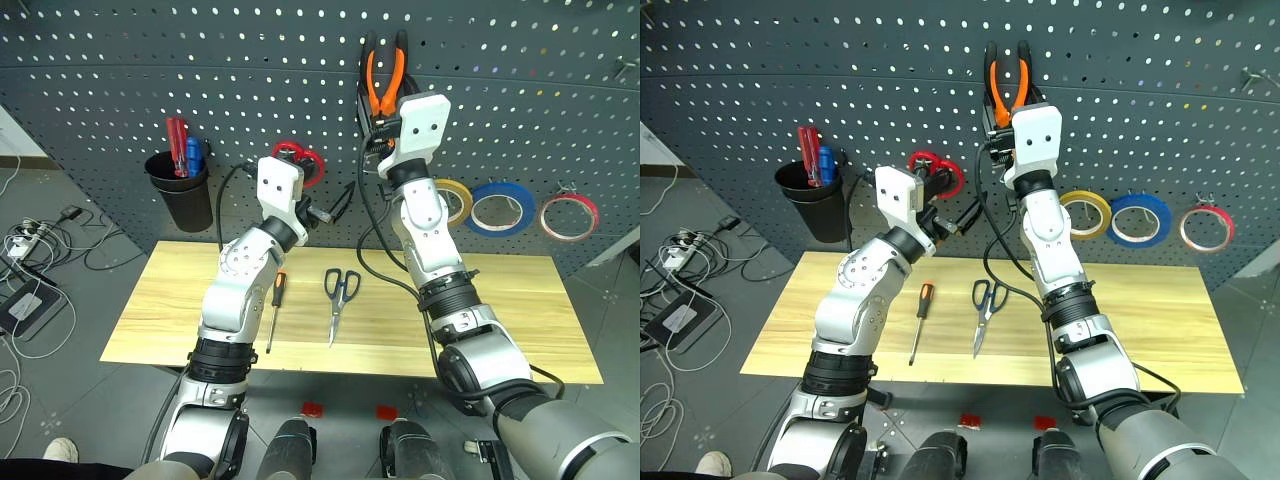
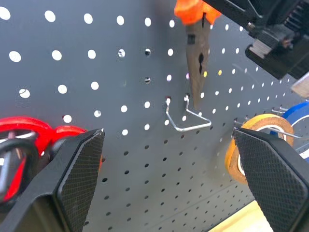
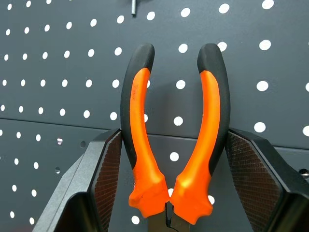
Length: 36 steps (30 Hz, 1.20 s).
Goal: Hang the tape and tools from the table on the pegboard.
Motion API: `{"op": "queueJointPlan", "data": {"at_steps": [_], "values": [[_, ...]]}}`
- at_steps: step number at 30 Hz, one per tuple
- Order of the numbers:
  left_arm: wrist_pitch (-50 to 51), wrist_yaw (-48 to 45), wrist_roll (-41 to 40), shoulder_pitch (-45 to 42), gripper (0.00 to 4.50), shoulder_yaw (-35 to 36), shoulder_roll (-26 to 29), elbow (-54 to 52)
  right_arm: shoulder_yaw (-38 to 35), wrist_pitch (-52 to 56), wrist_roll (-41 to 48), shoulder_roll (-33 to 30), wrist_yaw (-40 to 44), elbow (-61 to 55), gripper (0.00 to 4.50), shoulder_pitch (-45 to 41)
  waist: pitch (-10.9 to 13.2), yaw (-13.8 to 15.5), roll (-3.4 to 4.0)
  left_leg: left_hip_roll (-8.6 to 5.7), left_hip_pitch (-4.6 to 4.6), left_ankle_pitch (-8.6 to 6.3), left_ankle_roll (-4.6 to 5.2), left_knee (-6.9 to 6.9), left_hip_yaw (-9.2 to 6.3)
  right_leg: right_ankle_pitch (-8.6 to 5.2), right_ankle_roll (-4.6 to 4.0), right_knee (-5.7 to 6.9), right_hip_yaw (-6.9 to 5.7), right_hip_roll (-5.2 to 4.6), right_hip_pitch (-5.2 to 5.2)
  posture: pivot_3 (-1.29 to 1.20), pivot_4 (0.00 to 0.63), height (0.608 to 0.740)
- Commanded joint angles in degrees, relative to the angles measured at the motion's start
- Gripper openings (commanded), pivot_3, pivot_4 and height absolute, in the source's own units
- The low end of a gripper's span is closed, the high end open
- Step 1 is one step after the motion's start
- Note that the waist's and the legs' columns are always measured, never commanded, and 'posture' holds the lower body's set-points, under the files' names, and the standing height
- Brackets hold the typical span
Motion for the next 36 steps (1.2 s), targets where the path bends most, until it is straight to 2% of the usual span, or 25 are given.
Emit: {"op": "queueJointPlan", "data": {"at_steps": [1,17,19,22,32,36], "values": [[-0.38,-0.07,0.19,-0.77,4.5,-0.01,0.12,-1.59,-0.99,-2.68,0.26,0.12,-0.48,0.19,3.02,-1.89,0.43,0.02,-0.01,0.0,0.01,0.0,0.0,0.0,0.0,0.0,0.0,0.0,0.0,0.0,0.01,0.25,0.241,0.74],[0.75,-0.18,0.38,-0.3,4.5,0.13,0.79,-2.3,-1.74,-3.19,-1.29,-0.59,-3.93,5.0,3.02,-1.43,2.18,0.04,-0.03,0.02,0.01,0.01,0.01,0.04,-0.1,0.0,0.0,0.02,-0.01,0.01,-0.01,0.25,0.271,0.74],[0.59,-0.3,0.47,-0.23,4.5,0.07,0.85,-2.13,-1.67,-2.88,-1.67,-0.77,-4.2,4.53,3.73,-1.21,2.32,0.05,-0.03,0.02,0.01,0.01,0.01,0.04,-0.1,0.0,0.0,0.01,-0.02,0.01,0.0,0.25,0.272,0.74],[0.48,-0.42,0.52,-0.45,4.5,0.07,0.84,-1.83,-1.81,-2.74,-1.94,-0.95,-4.22,3.82,4.47,-0.86,2.4,0.17,-0.04,0.02,0.01,0.01,0.01,0.06,-0.11,0.0,0.0,0.02,-0.03,0.01,0.0,0.25,0.272,0.74],[-0.1,-0.67,0.52,-1.29,4.5,-0.09,0.46,-0.6,-1.85,-0.55,-1.65,-1.55,-3.85,-0.99,4.47,1.08,2.48,0.27,-0.04,0.01,0.01,0.01,0.01,0.09,-0.16,0.0,-0.01,0.01,0.0,0.0,0.01,0.23,0.274,0.74],[0.03,-0.59,0.44,-0.85,4.5,-0.24,0.15,-1.09,-1.18,3.02,-0.26,-1.74,-0.65,-6.95,4.47,3.77,2.6,0.3,-0.04,0.02,0.01,0.01,0.01,0.05,-0.17,0.0,-0.01,-0.02,-0.03,0.0,0.01,0.23,0.274,0.74]]}}
